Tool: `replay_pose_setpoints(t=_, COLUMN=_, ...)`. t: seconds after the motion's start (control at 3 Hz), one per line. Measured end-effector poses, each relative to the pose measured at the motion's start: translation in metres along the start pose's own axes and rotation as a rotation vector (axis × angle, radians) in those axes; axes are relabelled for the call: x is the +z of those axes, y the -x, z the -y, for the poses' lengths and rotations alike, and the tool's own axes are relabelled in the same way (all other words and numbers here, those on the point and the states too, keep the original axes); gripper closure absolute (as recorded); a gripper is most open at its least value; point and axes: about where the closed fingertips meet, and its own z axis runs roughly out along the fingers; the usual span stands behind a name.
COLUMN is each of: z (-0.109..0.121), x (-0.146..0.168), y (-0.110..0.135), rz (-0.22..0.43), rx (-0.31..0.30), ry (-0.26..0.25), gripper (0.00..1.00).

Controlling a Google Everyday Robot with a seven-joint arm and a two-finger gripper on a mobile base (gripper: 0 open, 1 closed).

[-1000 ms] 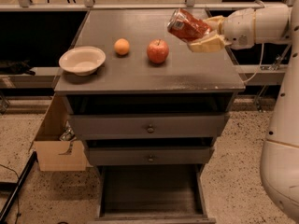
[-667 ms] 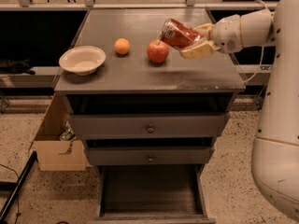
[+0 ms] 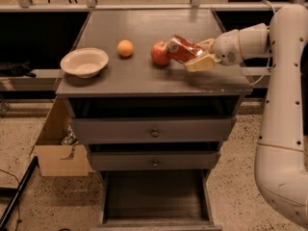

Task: Pick coke can from bottom drawer and place on counter

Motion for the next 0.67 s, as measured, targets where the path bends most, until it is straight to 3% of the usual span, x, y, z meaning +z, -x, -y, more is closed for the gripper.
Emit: replay_pose_setpoints(t=0.67, z=0.0033, x=0.0034, y=-0.0177, rz=-0.017, rx=0.036, ry=-0.002, gripper=1.0)
